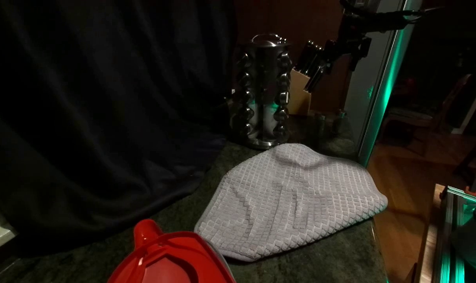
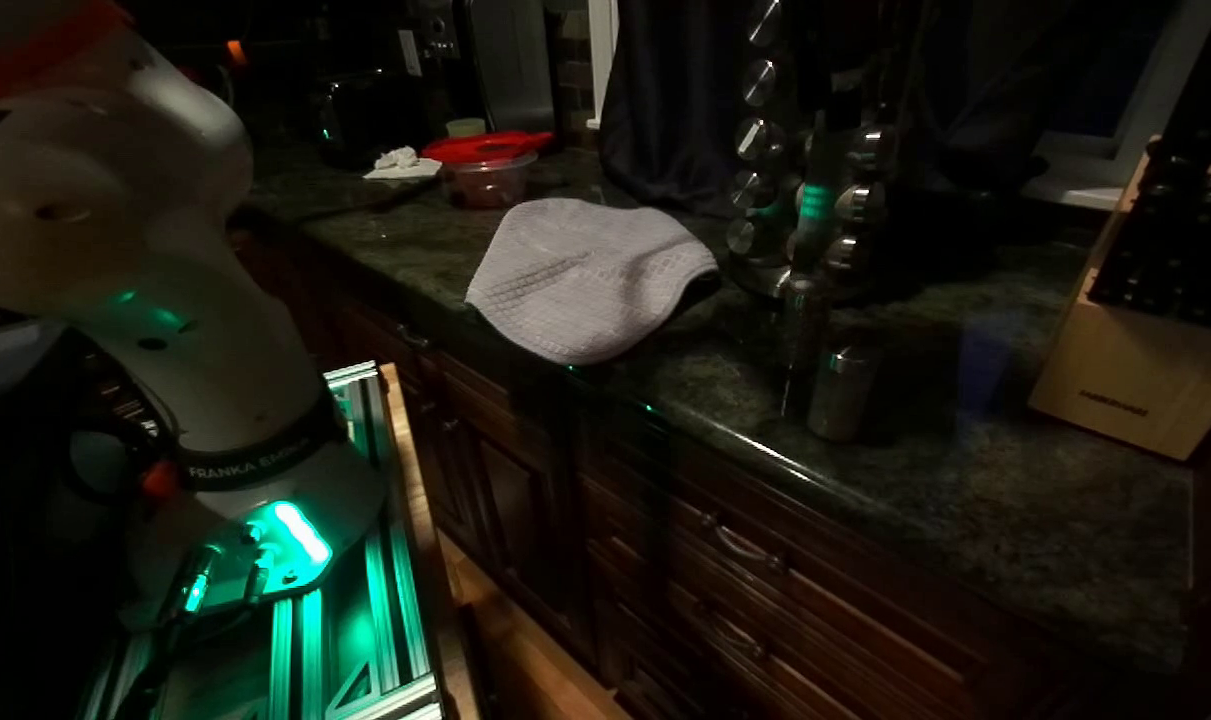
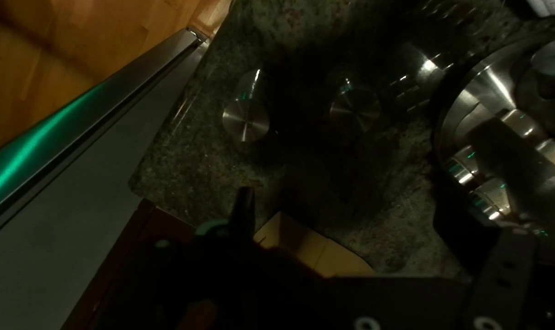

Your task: Rotate the silver stand then place one jar from the stand on the counter.

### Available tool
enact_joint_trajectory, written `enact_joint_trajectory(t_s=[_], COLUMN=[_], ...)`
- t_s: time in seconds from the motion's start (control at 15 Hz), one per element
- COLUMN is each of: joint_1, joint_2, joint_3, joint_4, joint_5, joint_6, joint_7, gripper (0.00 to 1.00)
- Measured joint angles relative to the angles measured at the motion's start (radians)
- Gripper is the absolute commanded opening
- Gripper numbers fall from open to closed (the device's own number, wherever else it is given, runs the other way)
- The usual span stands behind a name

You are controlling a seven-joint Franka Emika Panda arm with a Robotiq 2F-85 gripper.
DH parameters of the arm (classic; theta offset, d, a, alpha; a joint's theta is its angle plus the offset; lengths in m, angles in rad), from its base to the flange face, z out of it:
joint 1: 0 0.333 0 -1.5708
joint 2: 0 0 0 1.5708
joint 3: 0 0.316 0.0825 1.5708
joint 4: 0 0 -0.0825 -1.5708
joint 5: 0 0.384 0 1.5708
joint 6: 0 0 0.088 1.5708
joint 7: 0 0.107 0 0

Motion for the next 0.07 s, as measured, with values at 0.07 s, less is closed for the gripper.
enact_joint_trajectory(t_s=[0.07], joint_1=[-0.001], joint_2=[0.001], joint_3=[0.002], joint_4=[0.000], joint_5=[0.000], joint_6=[0.000], joint_7=[0.000], gripper=[1.00])
